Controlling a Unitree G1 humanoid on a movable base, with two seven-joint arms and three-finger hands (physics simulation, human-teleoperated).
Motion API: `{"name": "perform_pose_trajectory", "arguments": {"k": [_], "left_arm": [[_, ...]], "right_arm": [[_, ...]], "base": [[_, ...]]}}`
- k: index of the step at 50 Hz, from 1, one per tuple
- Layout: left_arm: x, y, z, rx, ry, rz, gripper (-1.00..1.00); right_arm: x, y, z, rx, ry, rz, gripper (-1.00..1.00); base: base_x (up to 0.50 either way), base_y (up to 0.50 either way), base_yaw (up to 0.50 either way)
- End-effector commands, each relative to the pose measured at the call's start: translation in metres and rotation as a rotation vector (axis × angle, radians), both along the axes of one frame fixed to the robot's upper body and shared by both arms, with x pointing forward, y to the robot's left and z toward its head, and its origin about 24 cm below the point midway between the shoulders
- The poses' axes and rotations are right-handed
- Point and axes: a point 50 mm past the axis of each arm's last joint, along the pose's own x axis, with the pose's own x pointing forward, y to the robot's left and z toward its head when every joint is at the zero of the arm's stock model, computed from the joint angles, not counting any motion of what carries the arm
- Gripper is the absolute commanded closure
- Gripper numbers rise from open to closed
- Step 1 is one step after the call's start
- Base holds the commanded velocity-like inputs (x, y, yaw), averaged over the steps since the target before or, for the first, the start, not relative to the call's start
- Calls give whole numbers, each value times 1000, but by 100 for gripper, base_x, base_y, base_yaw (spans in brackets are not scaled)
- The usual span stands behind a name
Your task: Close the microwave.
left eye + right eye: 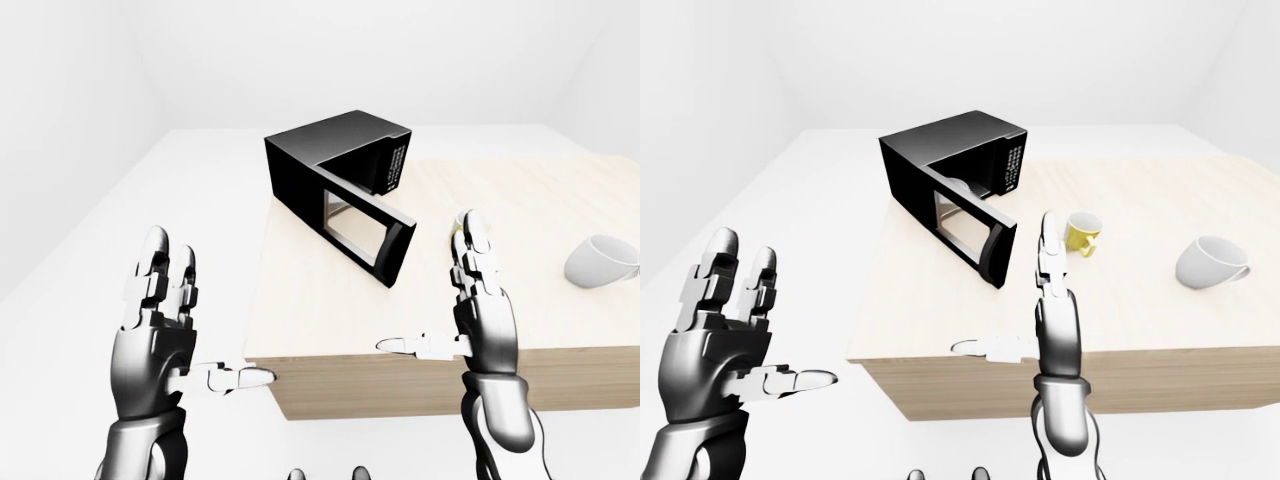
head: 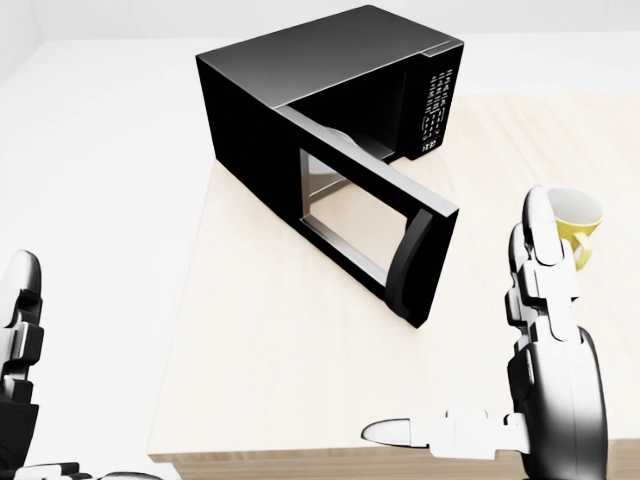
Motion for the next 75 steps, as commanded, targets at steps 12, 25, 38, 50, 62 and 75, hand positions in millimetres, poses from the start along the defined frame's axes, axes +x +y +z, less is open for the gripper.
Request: {"name": "perform_pose_trajectory", "arguments": {"k": [12, 25, 38, 50, 62, 75], "left_arm": [[1, -1, -2, 6, 10, -2, -100], [2, -3, -2, 29, 18, 12, -100], [-1, -6, 2, 54, 4, -5, -100], [0, -6, 0, 52, 14, -4, -100], [1, -5, -4, 47, 29, 4, -100], [5, -4, -6, 27, 35, -1, -100]], "right_arm": [[2, 1, -3, -7, 13, -4, -100], [2, 1, 0, -4, -9, -26, -100], [0, 3, 3, 2, -17, -5, -100], [0, 4, 1, -3, -11, -5, -100], [1, 4, -2, -6, 3, -5, -100], [2, 2, -3, -4, 8, -6, -100]], "base": [[0, 50, 0], [0, 21, 0], [12, 0, 0], [50, 0, 0], [50, 0, 0], [0, 0, 0]]}}
